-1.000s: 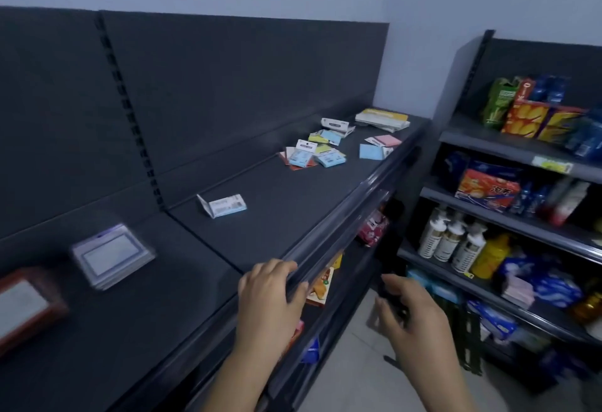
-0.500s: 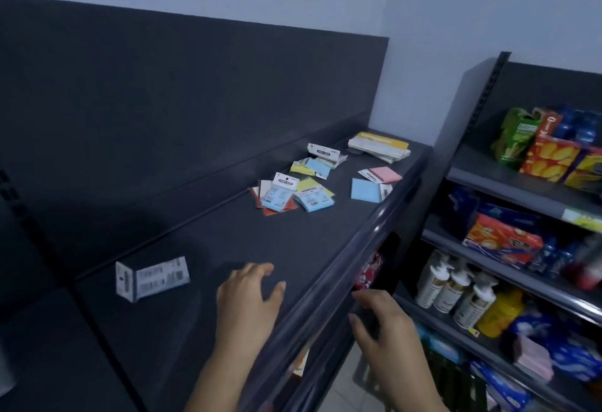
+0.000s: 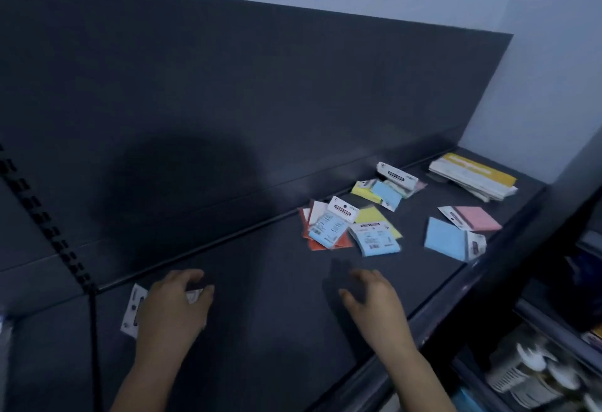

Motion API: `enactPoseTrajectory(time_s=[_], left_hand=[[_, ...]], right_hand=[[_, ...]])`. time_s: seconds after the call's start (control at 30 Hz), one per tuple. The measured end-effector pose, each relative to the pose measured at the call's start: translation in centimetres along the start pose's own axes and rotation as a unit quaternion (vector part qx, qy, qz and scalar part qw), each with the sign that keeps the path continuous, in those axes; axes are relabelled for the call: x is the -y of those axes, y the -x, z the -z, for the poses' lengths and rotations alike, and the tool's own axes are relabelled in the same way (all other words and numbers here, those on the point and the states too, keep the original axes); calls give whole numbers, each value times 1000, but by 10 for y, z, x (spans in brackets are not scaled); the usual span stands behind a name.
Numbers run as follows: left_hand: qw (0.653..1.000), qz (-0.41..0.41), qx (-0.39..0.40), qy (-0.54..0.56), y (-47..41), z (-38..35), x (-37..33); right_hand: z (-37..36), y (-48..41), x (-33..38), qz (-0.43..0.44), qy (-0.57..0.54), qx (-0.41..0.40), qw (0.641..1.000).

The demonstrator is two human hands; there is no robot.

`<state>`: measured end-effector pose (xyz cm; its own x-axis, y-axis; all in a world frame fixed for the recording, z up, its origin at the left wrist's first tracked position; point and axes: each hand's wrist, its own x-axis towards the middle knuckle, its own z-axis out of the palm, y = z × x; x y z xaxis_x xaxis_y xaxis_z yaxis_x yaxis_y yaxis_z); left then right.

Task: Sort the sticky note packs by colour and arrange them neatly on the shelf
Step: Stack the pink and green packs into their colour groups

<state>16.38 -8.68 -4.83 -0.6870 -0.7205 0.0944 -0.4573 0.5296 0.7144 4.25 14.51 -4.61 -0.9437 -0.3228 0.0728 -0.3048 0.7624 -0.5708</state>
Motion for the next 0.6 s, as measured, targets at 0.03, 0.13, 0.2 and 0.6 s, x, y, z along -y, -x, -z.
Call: enactPoseTrajectory(time_s=[0.03,0.13,0.2,0.6], left_hand=[[1000,5,-3,-3,-1,-1,3],[999,39,-30,0,0,-5,4],[996,67,-59,-32,3,-7,6],[928,244,-115,-257,-2,-46,-9]], right_hand=[[-3,-14,-1,-1,1,7,1000],[-12,-54,-4,7,11,16,1000],[-18,-77,-4,10,18,15,1000],[-42,-156,10,112,215,51,969]])
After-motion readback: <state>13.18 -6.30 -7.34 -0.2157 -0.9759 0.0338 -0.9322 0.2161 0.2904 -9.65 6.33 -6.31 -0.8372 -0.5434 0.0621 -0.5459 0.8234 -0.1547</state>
